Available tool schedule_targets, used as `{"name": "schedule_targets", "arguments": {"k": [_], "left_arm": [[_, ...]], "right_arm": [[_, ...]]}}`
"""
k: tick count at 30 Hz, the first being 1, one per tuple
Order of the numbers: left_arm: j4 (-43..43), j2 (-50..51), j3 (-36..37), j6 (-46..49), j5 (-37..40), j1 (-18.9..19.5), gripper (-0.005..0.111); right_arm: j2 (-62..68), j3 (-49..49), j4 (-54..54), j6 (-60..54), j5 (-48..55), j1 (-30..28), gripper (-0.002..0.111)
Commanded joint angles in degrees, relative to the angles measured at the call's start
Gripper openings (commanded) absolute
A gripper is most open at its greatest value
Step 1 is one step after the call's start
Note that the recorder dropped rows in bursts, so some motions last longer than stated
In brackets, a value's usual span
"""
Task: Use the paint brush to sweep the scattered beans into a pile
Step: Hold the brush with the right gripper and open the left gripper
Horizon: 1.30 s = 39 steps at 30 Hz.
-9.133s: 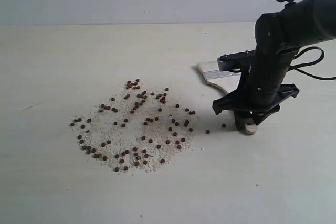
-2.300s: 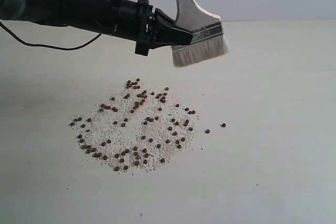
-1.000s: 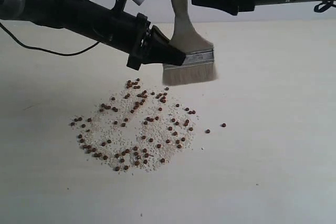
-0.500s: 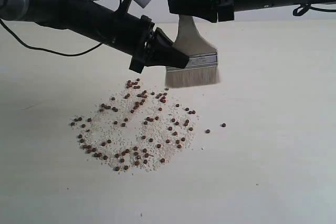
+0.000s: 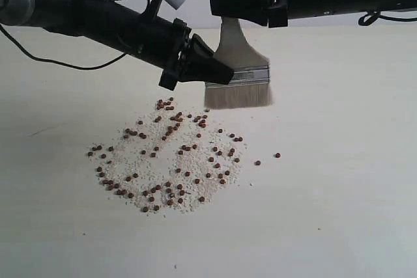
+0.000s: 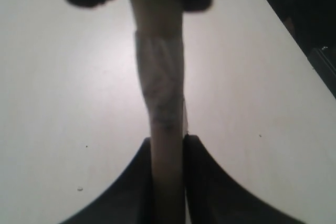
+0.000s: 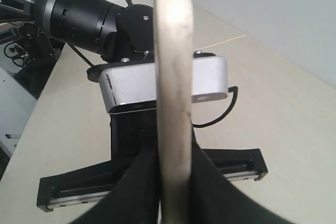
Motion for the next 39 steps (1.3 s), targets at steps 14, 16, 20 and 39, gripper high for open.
{"name": "schedule_targets", "arguments": {"k": [14,16,20,39], "left_arm": [[-4.9,-0.8,-0.2,0.3,0.2,-0.2,0.0],[-4.9,-0.8,-0.2,0.3,0.2,-0.2,0.0],[-4.9,-0.8,-0.2,0.3,0.2,-0.2,0.0],[3.3,-1.1,-0.2,-5.4,0.2,-0.2,0.0]], "right_arm": [[-0.1,-0.3,7.0,1.4,-0.1,0.1,0.028],[-0.1,-0.3,7.1,1.5,-0.1,0.1,0.027],[0.0,-0.3,7.0,1.5,-0.1,0.1,0.026],[-0.4,-9.0,-13.3,17.5,-0.1,0.5,0.035]]}}
